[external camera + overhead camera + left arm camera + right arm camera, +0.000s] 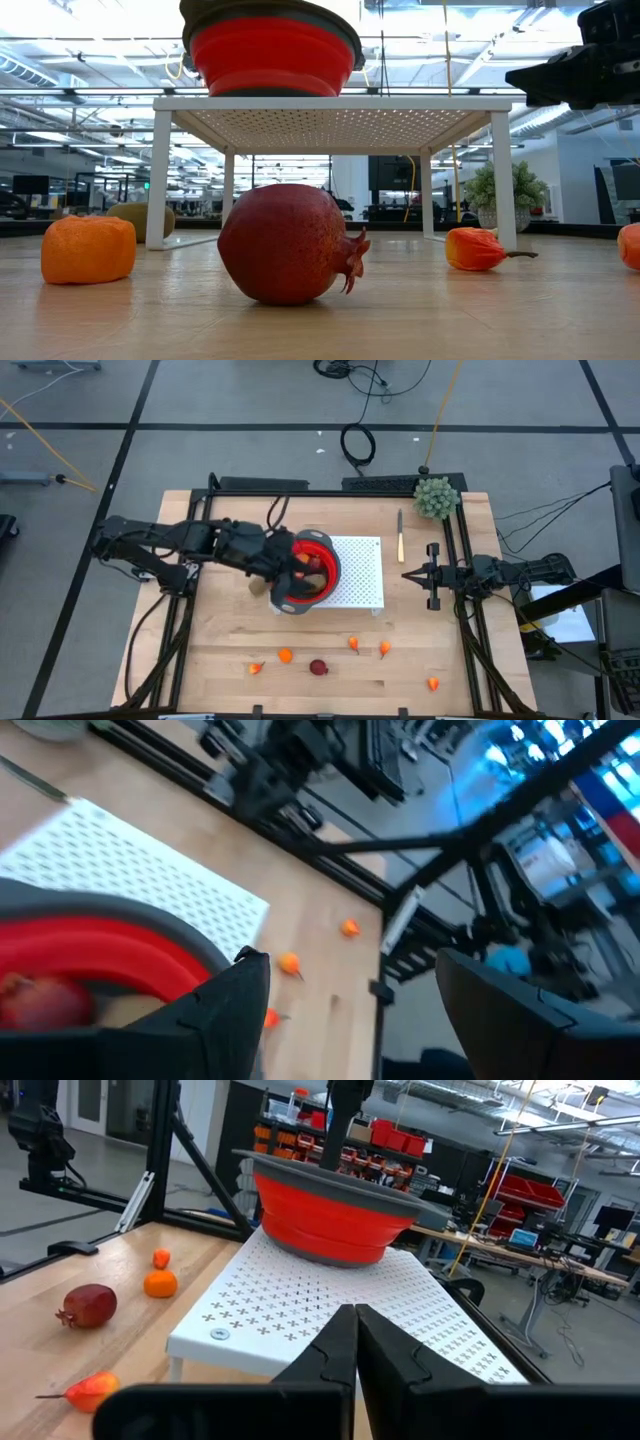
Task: Pick & Place Fruit
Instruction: Put the kiwi into the strainer bowl on the shelf
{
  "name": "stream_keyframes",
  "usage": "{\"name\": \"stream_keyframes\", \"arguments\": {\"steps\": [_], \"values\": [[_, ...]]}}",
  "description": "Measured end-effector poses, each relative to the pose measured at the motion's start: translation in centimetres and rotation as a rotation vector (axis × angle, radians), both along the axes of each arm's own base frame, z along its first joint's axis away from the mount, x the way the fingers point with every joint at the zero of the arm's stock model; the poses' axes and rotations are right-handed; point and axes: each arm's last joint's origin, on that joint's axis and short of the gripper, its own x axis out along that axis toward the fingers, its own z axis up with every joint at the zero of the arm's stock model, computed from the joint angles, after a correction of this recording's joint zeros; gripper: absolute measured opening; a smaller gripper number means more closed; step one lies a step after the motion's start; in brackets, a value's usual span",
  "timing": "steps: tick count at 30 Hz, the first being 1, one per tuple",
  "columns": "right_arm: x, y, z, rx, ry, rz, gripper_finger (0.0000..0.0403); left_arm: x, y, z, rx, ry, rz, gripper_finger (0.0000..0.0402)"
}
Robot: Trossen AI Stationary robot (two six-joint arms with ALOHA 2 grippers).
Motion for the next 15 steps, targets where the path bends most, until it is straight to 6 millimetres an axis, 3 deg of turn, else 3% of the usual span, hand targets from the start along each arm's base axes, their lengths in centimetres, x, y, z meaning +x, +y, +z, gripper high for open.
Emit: {"name": "stream_keyframes", "arguments": {"steps": [8,15], "values": [[0.0,0.0,0.0,0.003,-0.001,0.0,0.0,-0.8,-3.7,-0.1,0.002,0.006,-0.122,0.0282],[0.0,0.0,0.0,0.022,-0.001,0.001,0.0,-1.8,-5.8,-0.6,0.059,0.055,-0.117,0.0282]]}}
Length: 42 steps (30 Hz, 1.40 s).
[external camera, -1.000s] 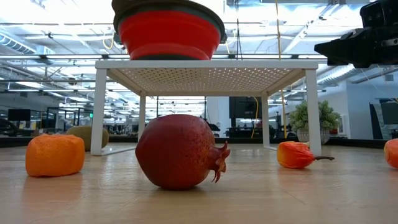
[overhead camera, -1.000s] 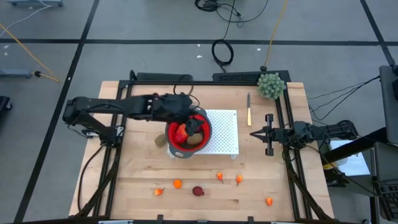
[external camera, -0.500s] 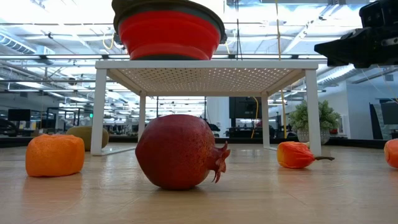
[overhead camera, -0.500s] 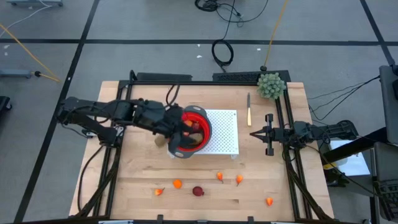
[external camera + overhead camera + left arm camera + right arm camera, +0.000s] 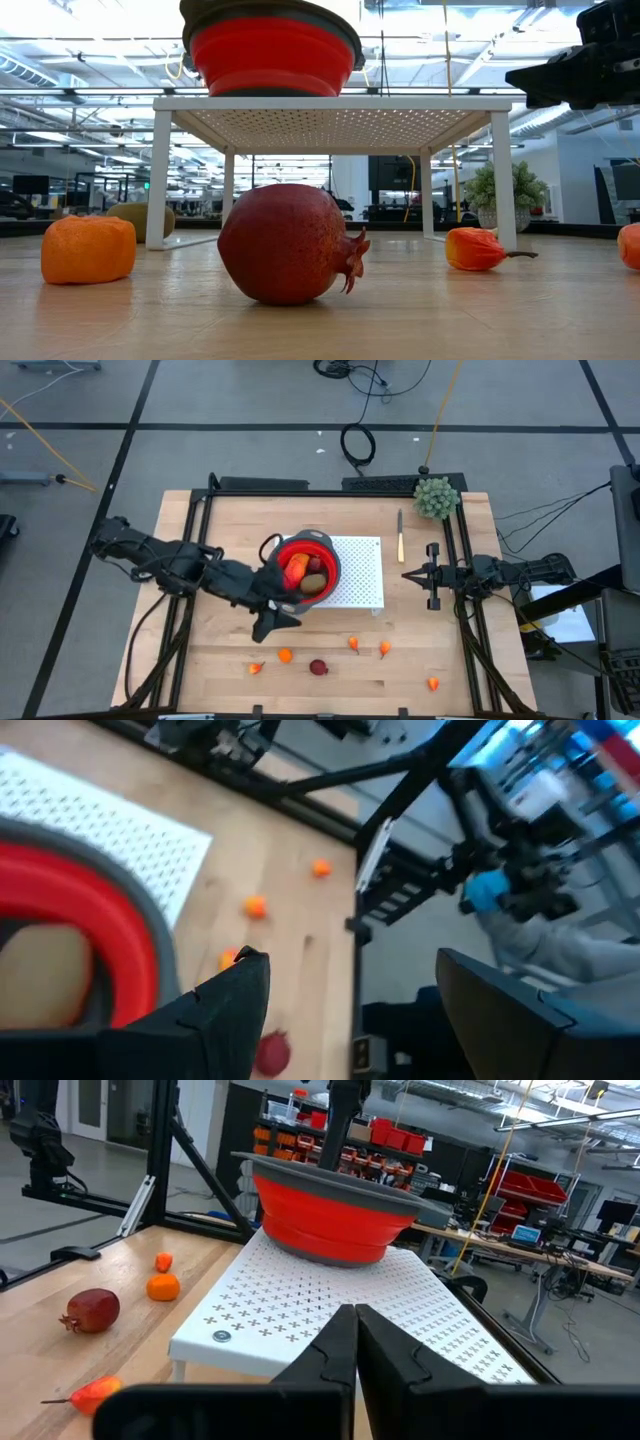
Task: Pick & Place Fruit
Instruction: Put the kiwi into the strainer bowl on the shelf
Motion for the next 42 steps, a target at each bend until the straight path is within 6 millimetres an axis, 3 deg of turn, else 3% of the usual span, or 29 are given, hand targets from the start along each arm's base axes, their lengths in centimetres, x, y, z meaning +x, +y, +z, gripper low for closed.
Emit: {"name": "stream_keyframes", "arguments": {"steps": [12,18,27,33,42], "values": [[0.0,0.0,0.0,0.0,0.0,0.0,0.0,-2.3,1.1,-2.6,0.085,0.307,0.335,0.0282],[0.0,0.0,0.0,0.001,0.0,0.0,0.0,-4.6,1.6,-2.1,0.092,0.333,0.461,0.0282],[0.0,0.0,0.0,0.008,0.0,0.0,0.0,-9.3,3.9,-2.8,0.068,0.526,0.902,0.0282],[0.0,0.0,0.0,0.007,0.0,0.0,0.0,-9.4,4.0,-3.9,0.063,0.556,0.938,0.0282],[0.0,0.0,0.0,0.008,0.001,0.0,0.0,-9.3,4.4,-7.3,0.083,0.705,0.999,0.0282]]}}
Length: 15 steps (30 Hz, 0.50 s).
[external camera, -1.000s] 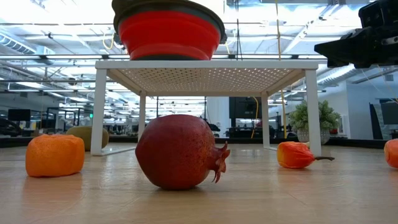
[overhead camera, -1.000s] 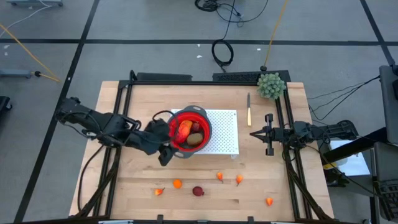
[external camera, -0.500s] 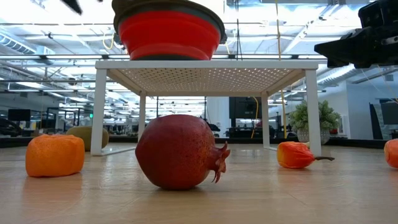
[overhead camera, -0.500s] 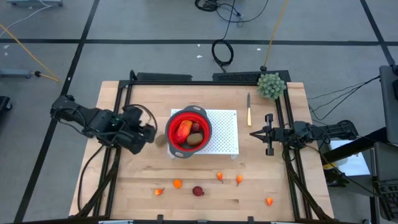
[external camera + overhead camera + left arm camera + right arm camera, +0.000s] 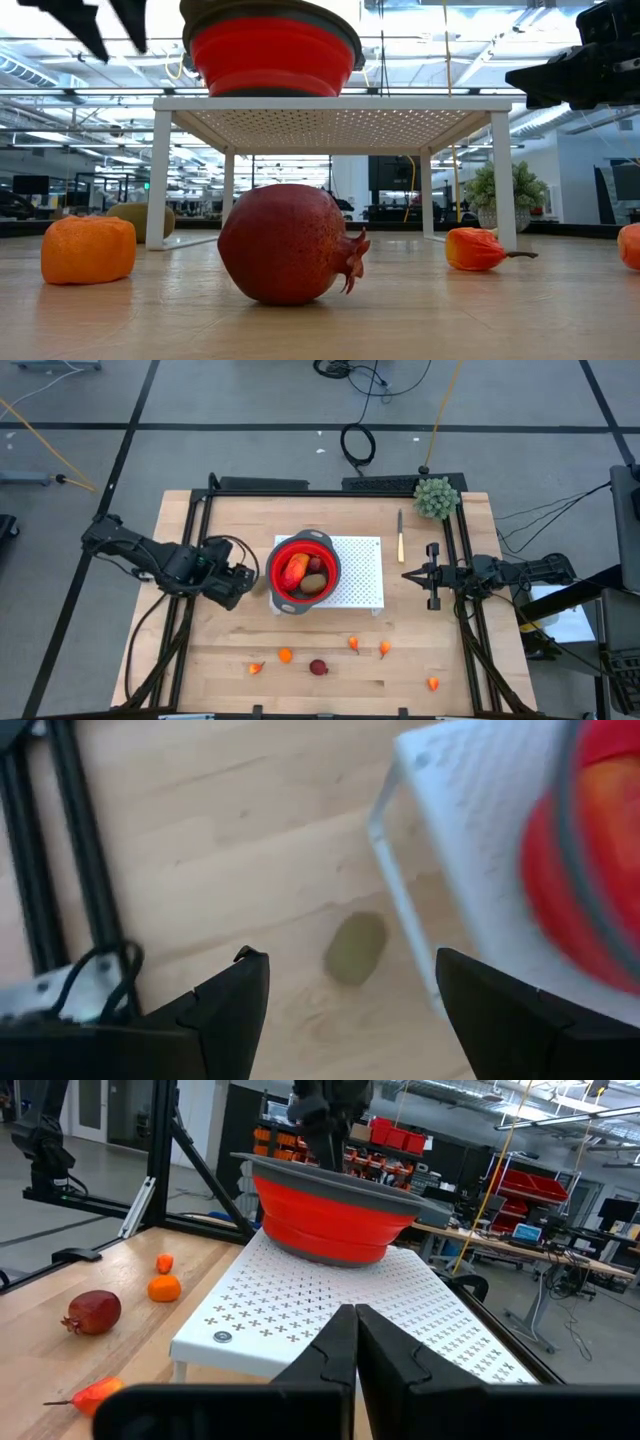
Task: Pick & Place Fruit
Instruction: Put the kiwi into the strainer bowl on the shelf
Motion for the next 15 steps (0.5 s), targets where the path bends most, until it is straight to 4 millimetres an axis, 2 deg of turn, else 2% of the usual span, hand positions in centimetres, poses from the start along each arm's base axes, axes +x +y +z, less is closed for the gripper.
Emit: {"name": "stream_keyframes", "arguments": {"steps": [9,15], "values": [[0.0,0.0,0.0,0.0,0.0,0.001,0.0,-0.5,0.0,-3.4,-0.041,0.104,0.093,0.0282],[0.0,0.0,0.0,0.0,0.0,0.0,0.0,-0.7,0.1,-4.5,0.024,0.167,-0.015,0.0282]]}}
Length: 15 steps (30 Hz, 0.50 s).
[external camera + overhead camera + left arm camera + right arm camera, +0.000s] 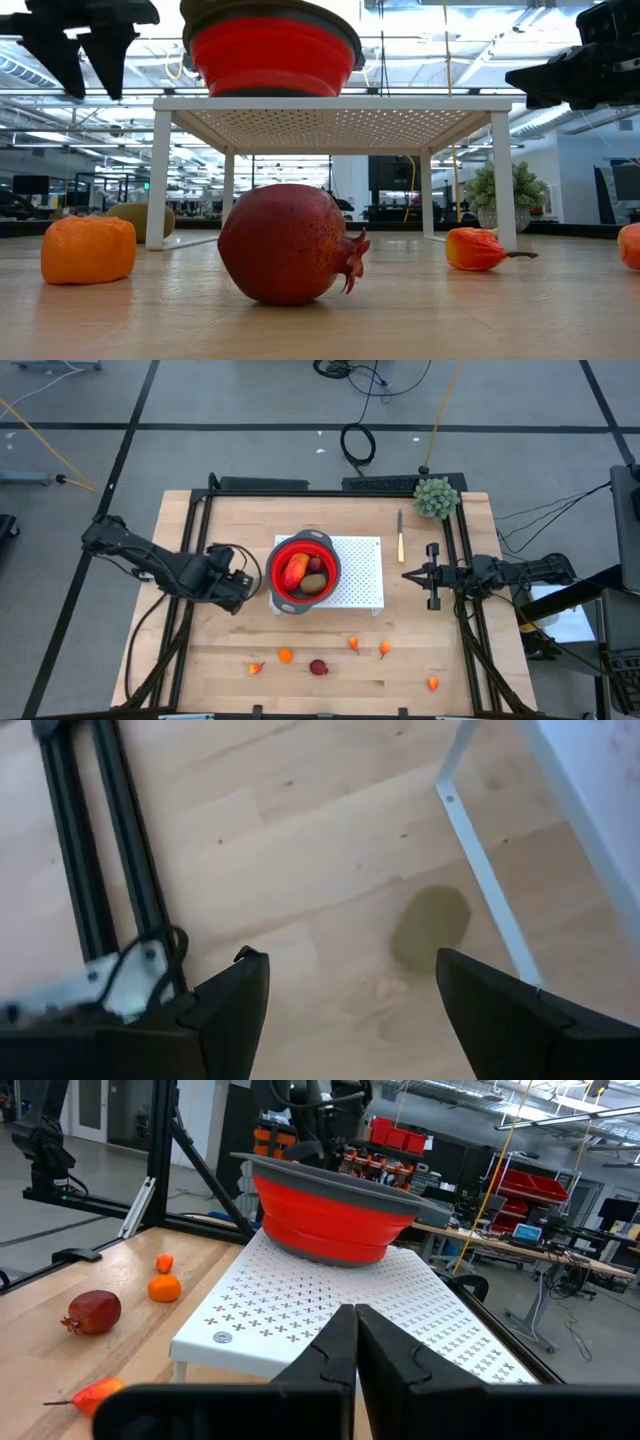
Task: Pick & Place Fruit
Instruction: Put the kiwi into the strainer bowl on the shelf
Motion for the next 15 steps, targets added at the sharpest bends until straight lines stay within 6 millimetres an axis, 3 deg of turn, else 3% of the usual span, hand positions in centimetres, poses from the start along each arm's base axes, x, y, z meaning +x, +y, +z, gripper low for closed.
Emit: {"name": "stream_keyframes", "arguments": {"steps": [9,15], "values": [[0.0,0.0,0.0,0.008,0.0,0.0,0.0,0.4,-0.5,-2.5,0.014,0.088,-0.278,0.0282],[0.0,0.0,0.0,0.026,0.0,0.001,0.0,0.0,-1.2,-4.7,-0.011,0.123,-0.362,0.0282]]}}
